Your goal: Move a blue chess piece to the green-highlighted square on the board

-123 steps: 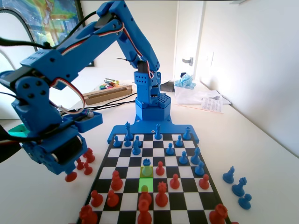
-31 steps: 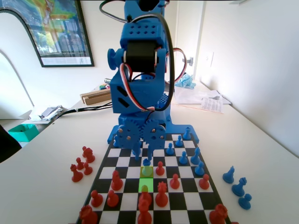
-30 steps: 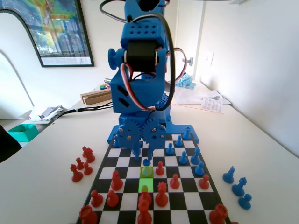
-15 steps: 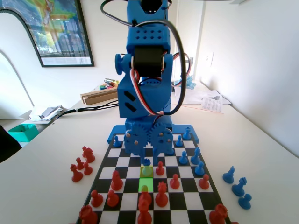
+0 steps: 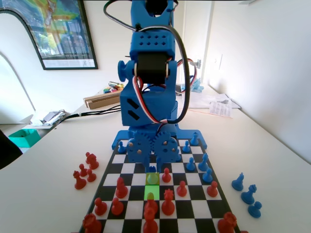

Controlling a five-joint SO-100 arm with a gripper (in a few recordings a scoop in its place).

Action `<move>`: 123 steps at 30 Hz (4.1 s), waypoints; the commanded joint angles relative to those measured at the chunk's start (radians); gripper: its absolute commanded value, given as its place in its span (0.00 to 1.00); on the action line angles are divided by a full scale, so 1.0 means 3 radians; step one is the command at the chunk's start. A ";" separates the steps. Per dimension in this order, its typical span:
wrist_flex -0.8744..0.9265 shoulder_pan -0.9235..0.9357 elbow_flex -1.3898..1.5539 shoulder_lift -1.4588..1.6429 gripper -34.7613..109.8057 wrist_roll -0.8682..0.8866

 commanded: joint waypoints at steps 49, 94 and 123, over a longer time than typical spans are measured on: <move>0.0496 0.0046 -0.0491 -0.0230 0.33 -0.0082; 0.1115 0.0097 -0.1023 -0.0302 0.25 -0.0194; 0.0808 -0.0010 -0.1416 -0.0803 0.25 0.0036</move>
